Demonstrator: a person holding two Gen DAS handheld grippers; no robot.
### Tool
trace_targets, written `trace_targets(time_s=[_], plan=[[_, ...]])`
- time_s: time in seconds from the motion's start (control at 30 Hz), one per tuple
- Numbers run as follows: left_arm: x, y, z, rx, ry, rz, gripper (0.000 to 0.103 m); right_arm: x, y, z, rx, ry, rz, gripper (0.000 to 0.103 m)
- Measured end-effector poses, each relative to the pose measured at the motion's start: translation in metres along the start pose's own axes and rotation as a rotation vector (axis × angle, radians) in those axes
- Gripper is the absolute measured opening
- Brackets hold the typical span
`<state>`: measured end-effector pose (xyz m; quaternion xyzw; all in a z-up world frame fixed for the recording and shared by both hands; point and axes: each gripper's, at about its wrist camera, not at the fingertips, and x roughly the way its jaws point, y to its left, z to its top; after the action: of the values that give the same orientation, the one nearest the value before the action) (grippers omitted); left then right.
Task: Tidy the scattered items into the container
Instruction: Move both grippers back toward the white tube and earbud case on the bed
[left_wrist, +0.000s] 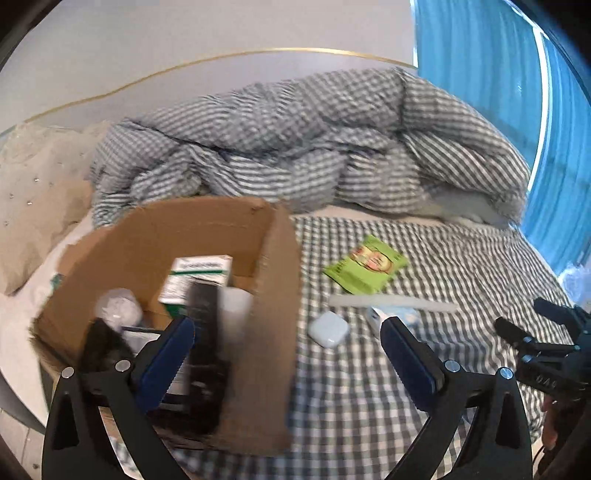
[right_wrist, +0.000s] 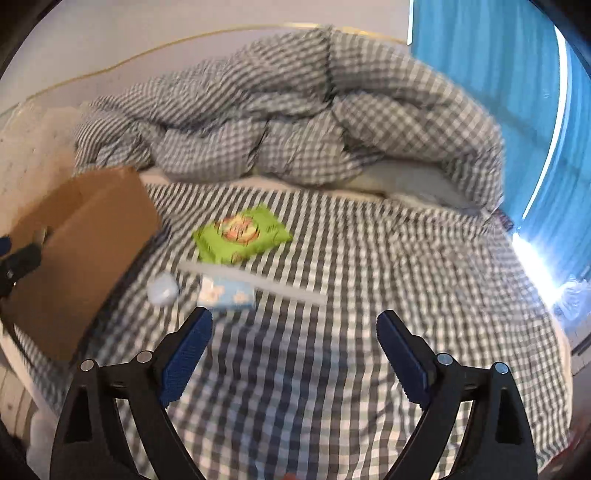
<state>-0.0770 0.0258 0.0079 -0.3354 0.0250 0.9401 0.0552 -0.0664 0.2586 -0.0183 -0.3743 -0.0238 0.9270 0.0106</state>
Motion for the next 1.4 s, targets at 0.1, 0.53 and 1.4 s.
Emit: trace_targets(time_s=[0.1,0.53,1.4], plan=[[0.016,-0.021,-0.009,0.042,0.014,0.017,0.103,0.011,-0.002,-0.009,-0.036,0.022,0.041,0.09],[0.014,-0.088,-0.01,0.233,-0.081,-0.135,0.103,0.062,-0.025,0.0,-0.147,0.037,0.079,0.077],[0.218,-0.11,-0.003,0.302,0.235,-0.17,0.103,0.181,-0.011,0.025,-0.341,0.222,0.263,0.036]])
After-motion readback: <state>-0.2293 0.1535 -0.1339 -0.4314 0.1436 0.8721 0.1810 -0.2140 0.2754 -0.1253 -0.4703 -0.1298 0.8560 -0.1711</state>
